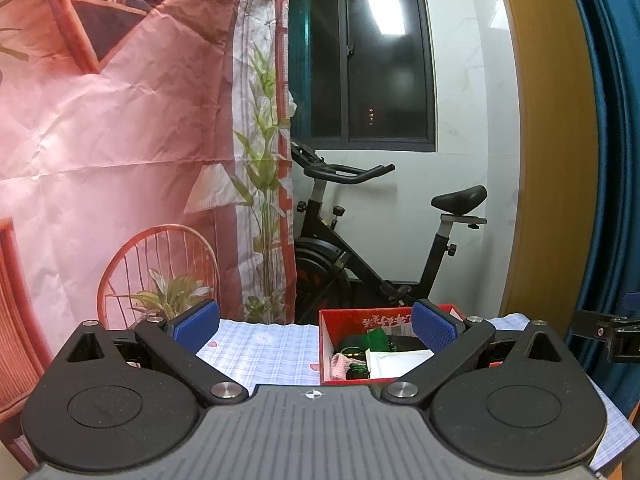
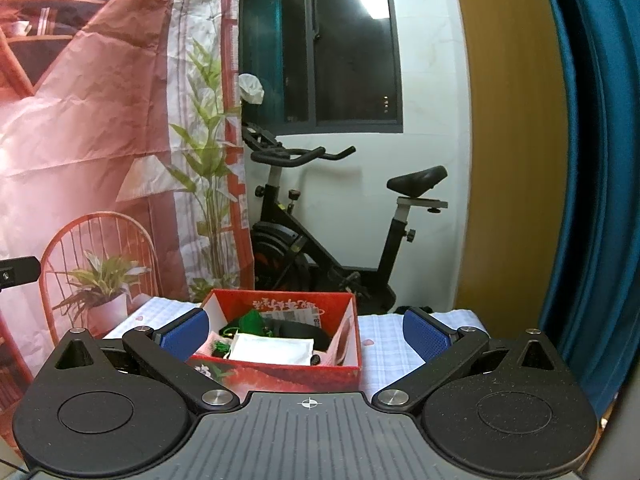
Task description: Organize soft objects
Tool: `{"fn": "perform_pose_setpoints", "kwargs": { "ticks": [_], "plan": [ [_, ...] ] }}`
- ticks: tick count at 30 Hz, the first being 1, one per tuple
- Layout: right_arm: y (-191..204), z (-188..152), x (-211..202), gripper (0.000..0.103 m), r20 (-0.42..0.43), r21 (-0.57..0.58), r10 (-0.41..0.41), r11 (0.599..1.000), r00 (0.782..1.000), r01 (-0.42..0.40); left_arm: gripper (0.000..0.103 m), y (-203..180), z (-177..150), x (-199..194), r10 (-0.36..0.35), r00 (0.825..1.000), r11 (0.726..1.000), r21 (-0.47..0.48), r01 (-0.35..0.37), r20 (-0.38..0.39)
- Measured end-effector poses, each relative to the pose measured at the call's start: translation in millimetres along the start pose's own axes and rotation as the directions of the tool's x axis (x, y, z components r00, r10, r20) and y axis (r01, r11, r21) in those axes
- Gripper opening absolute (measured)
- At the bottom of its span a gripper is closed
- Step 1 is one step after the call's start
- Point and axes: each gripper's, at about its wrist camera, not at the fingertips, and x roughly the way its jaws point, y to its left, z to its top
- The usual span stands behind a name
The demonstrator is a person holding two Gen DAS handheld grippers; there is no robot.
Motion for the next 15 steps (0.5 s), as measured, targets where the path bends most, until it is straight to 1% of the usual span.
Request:
{"fn": "perform_pose_setpoints", "kwargs": {
  "ticks": [15],
  "plan": [
    [-2.1, -0.4, 2.3, 0.103, -0.003, -0.002, 0.001, 1.0, 1.0, -0.001, 0.103, 2.0, -0.7, 0.5, -0.018, 1.0, 1.0, -0.016, 0.018, -0.008]
  ]
}}
